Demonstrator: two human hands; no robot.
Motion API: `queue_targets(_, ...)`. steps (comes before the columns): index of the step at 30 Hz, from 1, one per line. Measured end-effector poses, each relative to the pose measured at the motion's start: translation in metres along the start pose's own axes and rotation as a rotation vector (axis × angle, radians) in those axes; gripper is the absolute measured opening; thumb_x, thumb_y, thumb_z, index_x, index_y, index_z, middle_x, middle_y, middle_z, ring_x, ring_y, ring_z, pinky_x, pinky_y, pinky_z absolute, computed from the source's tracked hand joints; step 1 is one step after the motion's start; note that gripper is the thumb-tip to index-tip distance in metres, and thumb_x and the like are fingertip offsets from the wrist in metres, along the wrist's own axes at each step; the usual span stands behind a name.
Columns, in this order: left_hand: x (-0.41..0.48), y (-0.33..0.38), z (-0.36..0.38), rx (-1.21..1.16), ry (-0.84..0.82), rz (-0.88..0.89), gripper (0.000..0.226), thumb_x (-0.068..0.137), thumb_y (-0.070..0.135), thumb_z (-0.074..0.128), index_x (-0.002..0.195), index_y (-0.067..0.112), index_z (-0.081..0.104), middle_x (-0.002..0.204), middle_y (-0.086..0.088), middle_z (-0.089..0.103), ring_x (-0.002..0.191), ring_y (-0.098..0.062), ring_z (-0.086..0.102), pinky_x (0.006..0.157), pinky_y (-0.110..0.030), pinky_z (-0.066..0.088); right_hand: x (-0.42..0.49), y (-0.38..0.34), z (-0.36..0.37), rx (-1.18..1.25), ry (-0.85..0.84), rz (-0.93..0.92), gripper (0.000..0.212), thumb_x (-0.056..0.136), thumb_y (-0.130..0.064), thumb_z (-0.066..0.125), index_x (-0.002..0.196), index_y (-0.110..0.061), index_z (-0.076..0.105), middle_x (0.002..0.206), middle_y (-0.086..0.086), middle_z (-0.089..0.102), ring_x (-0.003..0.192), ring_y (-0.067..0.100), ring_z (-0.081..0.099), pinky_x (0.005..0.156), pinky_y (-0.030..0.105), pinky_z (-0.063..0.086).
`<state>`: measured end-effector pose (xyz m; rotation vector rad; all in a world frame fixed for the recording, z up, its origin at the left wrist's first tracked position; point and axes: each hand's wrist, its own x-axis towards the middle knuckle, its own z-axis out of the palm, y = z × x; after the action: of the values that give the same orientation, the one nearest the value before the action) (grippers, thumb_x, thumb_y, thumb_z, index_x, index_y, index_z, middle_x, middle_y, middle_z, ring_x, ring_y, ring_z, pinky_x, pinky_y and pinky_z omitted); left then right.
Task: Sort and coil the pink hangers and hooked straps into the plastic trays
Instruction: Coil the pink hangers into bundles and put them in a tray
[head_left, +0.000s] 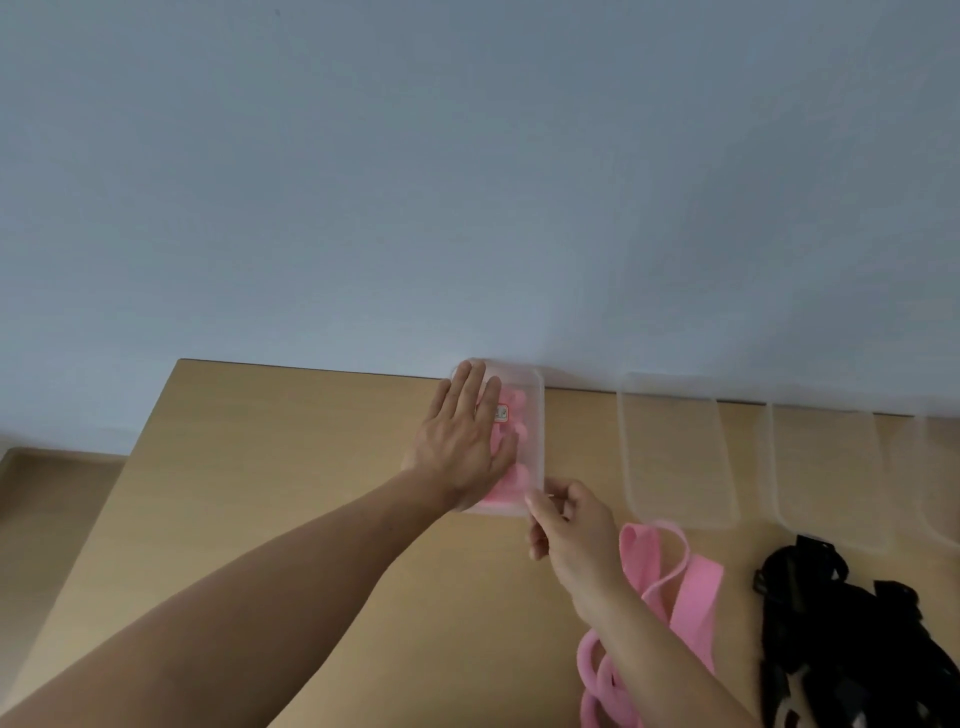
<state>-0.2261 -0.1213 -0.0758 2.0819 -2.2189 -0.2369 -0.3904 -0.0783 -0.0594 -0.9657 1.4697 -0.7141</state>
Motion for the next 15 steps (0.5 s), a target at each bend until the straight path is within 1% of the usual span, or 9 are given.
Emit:
queue_targets(3, -0.001, 0.001, -0.004, 0.021, 0.004, 0.004, 0.071, 0.099, 0.05, 0.011, 0.154, 0.006, 0.02, 0.163, -0.016, 0.006, 0.152, -0.026, -0.005, 0.123, -0.04, -0.003, -0.001, 0.005, 0.0, -0.002, 0.018, -0.021, 0.009, 0.09, -0.012, 0.066, 0.087, -0.005, 0.063, 0.056, 0.007, 0.059, 0.044, 0.019, 0.048, 0.048, 0.037, 0.041)
queue_targets(5, -0.002, 0.001, -0.006, 0.027, -0.003, 0.015, 0.064, 0.103, 0.044, 0.019, 0.154, 0.005, 0.021, 0.163, -0.017, 0.007, 0.152, -0.028, -0.005, 0.123, -0.039, -0.004, 0.001, 0.004, 0.0, 0.001, 0.003, -0.024, 0.01, 0.091, -0.012, 0.066, 0.086, -0.004, 0.062, 0.054, 0.005, 0.059, 0.043, 0.019, 0.048, 0.048, 0.037, 0.041)
queue_targets(7, -0.002, 0.002, -0.008, 0.036, -0.009, 0.015, 0.061, 0.104, 0.041, 0.02, 0.153, 0.005, 0.021, 0.164, -0.017, 0.007, 0.152, -0.028, -0.005, 0.122, -0.038, -0.006, 0.002, 0.005, -0.002, -0.014, -0.024, -0.034, 0.008, 0.09, -0.012, 0.066, 0.086, -0.006, 0.061, 0.053, 0.003, 0.058, 0.043, 0.017, 0.048, 0.048, 0.036, 0.042)
queue_targets(10, -0.003, 0.004, -0.012, 0.039, -0.043, -0.007, 0.06, 0.104, 0.04, 0.019, 0.153, 0.006, 0.021, 0.164, -0.016, 0.005, 0.152, -0.028, -0.005, 0.122, -0.038, -0.006, 0.003, 0.007, -0.002, -0.1, -0.057, -0.064, 0.011, 0.086, -0.013, 0.069, 0.089, -0.01, 0.06, 0.054, 0.0, 0.055, 0.04, 0.012, 0.05, 0.044, 0.027, 0.042)
queue_targets(11, -0.003, 0.005, -0.014, 0.058, -0.045, -0.003, 0.059, 0.105, 0.039, 0.019, 0.153, 0.006, 0.023, 0.163, -0.016, 0.008, 0.152, -0.028, -0.003, 0.122, -0.039, -0.004, 0.003, 0.006, -0.002, -0.115, -0.051, -0.069, 0.011, 0.085, -0.013, 0.07, 0.089, -0.011, 0.059, 0.053, -0.001, 0.056, 0.04, 0.012, 0.05, 0.043, 0.025, 0.042)
queue_targets(12, -0.004, 0.007, -0.017, 0.087, -0.034, 0.015, 0.057, 0.105, 0.038, 0.02, 0.151, 0.005, 0.029, 0.162, -0.016, 0.015, 0.152, -0.03, 0.004, 0.123, -0.041, 0.002, 0.003, 0.006, -0.001, -0.124, -0.043, -0.072, 0.012, 0.085, -0.013, 0.07, 0.088, -0.01, 0.059, 0.052, -0.001, 0.057, 0.039, 0.012, 0.05, 0.043, 0.025, 0.041)
queue_targets(13, -0.005, 0.009, -0.021, 0.12, -0.013, 0.039, 0.056, 0.104, 0.036, 0.023, 0.146, 0.004, 0.04, 0.158, -0.017, 0.029, 0.149, -0.031, 0.018, 0.122, -0.044, 0.014, 0.003, 0.006, -0.001, -0.128, -0.039, -0.071, 0.011, 0.085, -0.013, 0.069, 0.088, -0.01, 0.059, 0.052, 0.0, 0.058, 0.039, 0.012, 0.05, 0.044, 0.025, 0.041)
queue_targets(14, -0.008, 0.011, -0.024, 0.155, 0.017, 0.069, 0.053, 0.102, 0.034, 0.026, 0.137, 0.003, 0.053, 0.148, -0.017, 0.046, 0.141, -0.034, 0.037, 0.117, -0.047, 0.028, 0.003, 0.005, -0.001, -0.126, -0.039, -0.069, 0.011, 0.085, -0.012, 0.068, 0.089, -0.01, 0.059, 0.052, 0.002, 0.058, 0.039, 0.012, 0.05, 0.044, 0.026, 0.041)
queue_targets(15, -0.011, 0.013, -0.025, 0.19, 0.049, 0.108, 0.052, 0.099, 0.033, 0.03, 0.126, 0.002, 0.062, 0.135, -0.017, 0.059, 0.128, -0.035, 0.053, 0.109, -0.047, 0.038, 0.002, 0.005, 0.0, -0.117, -0.04, -0.064, 0.01, 0.085, -0.012, 0.068, 0.09, -0.01, 0.059, 0.053, 0.003, 0.059, 0.039, 0.013, 0.05, 0.044, 0.027, 0.041)
